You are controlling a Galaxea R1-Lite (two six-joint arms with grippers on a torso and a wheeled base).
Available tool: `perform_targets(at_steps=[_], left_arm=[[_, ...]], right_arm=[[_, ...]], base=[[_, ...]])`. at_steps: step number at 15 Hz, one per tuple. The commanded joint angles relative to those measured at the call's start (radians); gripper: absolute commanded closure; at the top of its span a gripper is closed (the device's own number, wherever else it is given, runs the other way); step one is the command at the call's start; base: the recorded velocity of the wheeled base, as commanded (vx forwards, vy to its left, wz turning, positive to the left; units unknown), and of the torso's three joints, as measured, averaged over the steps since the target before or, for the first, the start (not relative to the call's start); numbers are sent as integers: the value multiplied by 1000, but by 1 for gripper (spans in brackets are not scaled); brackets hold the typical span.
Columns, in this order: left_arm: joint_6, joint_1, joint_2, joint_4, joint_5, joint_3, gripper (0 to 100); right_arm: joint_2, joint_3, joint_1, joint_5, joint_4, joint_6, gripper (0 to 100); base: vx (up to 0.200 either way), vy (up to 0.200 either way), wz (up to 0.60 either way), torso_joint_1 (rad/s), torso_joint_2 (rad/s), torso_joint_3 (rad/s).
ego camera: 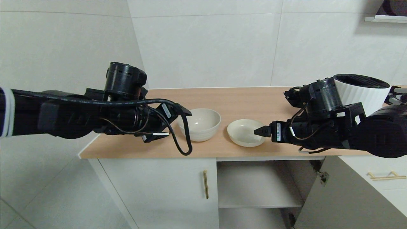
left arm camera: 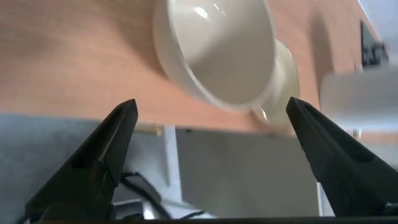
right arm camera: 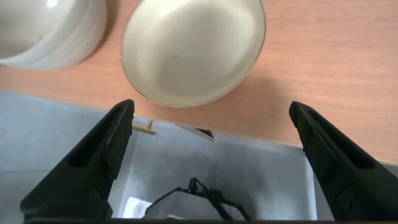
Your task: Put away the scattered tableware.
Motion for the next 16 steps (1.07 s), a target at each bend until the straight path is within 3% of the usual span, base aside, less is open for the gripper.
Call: perform_targets(at_steps=[1,4,11,12,16], left_arm=[[-20,0,83,1,22,-41,0],[-23,9,141,0,59,-67,0],[-23,23,155,-2,58,-72,0],[-23,23,155,-2,58,-72,100],[-25,23,150,0,58,-72,100]], right_arm=[[12,0,1,1,-1,0,0],[12,0,-1,-1,-1,0,0],[14,0,1,-1,0,0,0],[14,2,1,-1,0,0,0],[12,3,1,1,0,0,0]], base=[[0,0,0,0,0,0],[0,0,0,0,0,0],[0,0,0,0,0,0],[0,0,0,0,0,0],[0,0,0,0,0,0]])
